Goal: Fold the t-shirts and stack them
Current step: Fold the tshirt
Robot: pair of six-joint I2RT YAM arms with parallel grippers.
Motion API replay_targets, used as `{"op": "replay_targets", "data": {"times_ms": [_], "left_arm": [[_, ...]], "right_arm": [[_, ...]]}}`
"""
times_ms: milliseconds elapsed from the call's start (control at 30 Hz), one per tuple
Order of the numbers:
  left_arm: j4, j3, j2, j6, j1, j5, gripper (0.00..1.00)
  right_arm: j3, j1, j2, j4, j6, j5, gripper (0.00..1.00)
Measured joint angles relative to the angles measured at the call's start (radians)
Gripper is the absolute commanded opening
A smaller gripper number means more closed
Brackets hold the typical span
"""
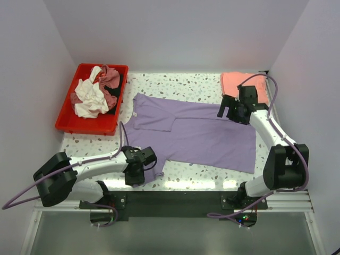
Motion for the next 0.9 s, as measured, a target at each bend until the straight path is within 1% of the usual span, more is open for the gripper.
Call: {"op": "replay_targets", "data": {"times_ms": [67, 133, 233, 267, 467, 533, 633, 733, 900], "left_arm": [[-0.003, -0.004, -0.005, -0.002, 0.001, 0.001, 0.42], [-0.002, -0.005, -0.006, -0.003, 0.001, 0.001, 0.37], [0.016, -0.01, -0.01, -0.018, 0.001, 0.005, 0.2], [0.021, -0.011, -0.012, -0.021, 0.001, 0.007, 0.0], [0.016, 0.001, -0.02, -0.066, -0.003, -0.011, 0.0], [0.009, 0.008, -0.026, -0.077, -0.008, -0.045, 0.0], [-0.014, 0.028, -0.041, -0.089, 0.0, -0.165, 0.0], [-0.04, 0.083, -0.1, -0.09, 0.018, -0.27, 0.0], [-0.025, 0.16, -0.25, -0.057, 0.022, -0.361, 0.0]], "right_arm": [[-0.013, 0.0, -0.021, -0.002, 0.0, 0.0, 0.99], [-0.023, 0.0, -0.04, -0.003, 0.0, 0.0, 0.99], [-0.027, 0.0, -0.055, -0.005, 0.0, 0.002, 0.99], [-0.029, 0.0, -0.057, -0.005, 0.001, 0.004, 0.99], [-0.047, 0.0, -0.063, -0.008, 0.004, 0.005, 0.99], [-0.067, 0.0, -0.08, -0.011, 0.008, 0.003, 0.99], [-0.099, 0.0, -0.129, -0.042, 0.027, 0.016, 0.99], [-0.146, 0.0, -0.229, -0.085, 0.069, 0.059, 0.99], [-0.249, -0.002, -0.436, -0.188, 0.179, 0.157, 0.99]]}}
